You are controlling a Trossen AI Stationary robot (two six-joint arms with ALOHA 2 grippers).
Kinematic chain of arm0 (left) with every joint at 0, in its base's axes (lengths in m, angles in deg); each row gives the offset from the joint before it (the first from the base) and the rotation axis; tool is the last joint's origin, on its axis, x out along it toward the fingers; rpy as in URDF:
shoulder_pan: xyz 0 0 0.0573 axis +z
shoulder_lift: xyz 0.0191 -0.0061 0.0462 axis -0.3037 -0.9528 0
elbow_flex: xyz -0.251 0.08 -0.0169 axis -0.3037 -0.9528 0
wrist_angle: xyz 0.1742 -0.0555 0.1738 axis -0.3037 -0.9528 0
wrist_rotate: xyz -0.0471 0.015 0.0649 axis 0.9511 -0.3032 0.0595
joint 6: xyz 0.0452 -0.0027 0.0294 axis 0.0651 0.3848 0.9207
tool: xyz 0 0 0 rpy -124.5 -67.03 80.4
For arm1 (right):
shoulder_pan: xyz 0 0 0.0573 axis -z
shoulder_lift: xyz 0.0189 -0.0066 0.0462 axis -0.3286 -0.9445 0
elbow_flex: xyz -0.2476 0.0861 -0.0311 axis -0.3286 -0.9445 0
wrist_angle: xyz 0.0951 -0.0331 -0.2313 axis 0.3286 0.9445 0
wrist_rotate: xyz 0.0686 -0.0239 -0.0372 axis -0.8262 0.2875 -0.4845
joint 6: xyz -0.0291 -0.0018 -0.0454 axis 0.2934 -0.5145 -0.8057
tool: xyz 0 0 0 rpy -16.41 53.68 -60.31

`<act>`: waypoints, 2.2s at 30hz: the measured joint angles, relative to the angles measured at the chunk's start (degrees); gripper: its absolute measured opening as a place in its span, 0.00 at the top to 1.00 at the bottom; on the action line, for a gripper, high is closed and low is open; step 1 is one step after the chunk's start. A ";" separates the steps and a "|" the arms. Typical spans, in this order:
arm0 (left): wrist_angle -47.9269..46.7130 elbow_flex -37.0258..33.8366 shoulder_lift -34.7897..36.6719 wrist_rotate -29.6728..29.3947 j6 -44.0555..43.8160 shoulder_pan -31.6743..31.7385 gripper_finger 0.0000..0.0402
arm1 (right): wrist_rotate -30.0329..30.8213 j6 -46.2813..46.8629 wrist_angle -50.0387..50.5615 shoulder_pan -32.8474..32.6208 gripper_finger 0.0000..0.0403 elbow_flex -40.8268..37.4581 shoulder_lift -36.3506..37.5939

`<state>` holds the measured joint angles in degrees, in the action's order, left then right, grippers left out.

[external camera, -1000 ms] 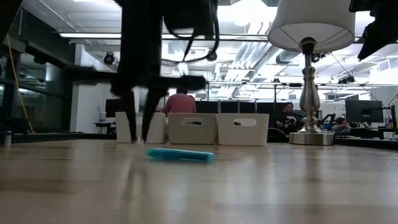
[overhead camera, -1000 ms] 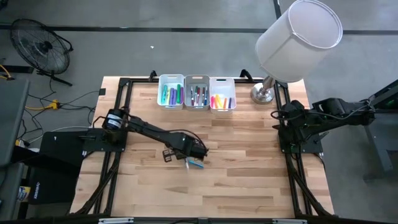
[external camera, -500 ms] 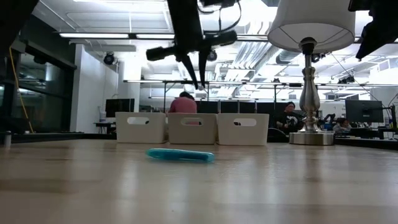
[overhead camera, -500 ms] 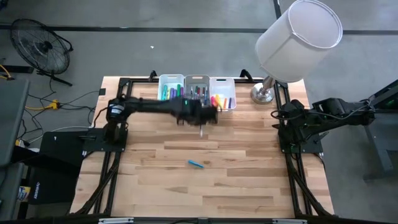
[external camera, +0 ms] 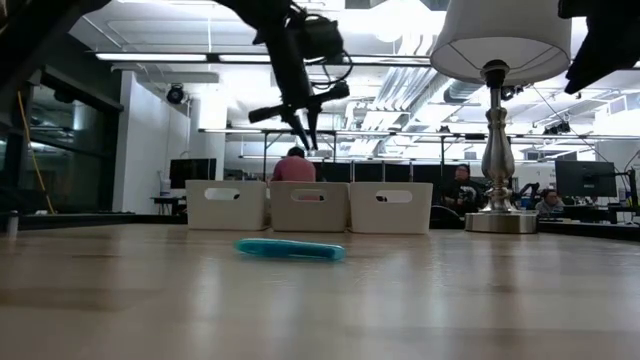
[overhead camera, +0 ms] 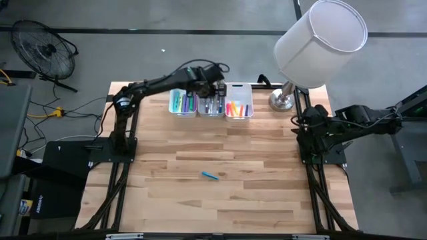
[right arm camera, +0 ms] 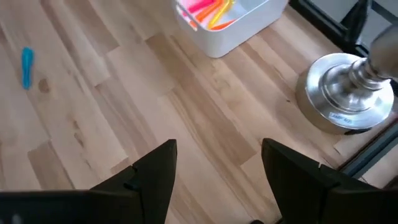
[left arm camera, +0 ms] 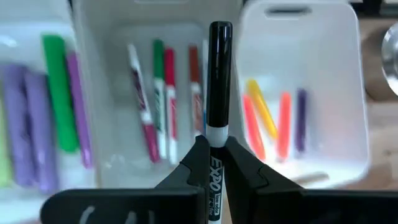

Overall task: Pick & Place Markers
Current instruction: Put the black marker pen into the gray bin, then put the blue pen into the right white bin

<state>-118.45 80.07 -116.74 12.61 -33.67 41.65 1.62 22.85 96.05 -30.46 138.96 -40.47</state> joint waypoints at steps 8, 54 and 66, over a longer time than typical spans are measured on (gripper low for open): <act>1.26 0.06 -1.86 1.78 6.60 5.14 0.96 | 3.54 5.34 -0.18 0.01 0.44 0.00 -0.02; -1.90 0.02 6.28 2.05 22.78 -3.19 0.52 | -3.17 12.00 -12.85 -0.01 0.44 0.00 -8.15; -16.12 -0.03 15.43 -11.24 25.75 -16.74 0.55 | 1.87 16.36 -15.85 -8.83 0.44 0.00 -12.86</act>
<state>-134.57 80.04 -101.30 1.37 -7.92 24.91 3.49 39.21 80.20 -39.30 138.96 -53.34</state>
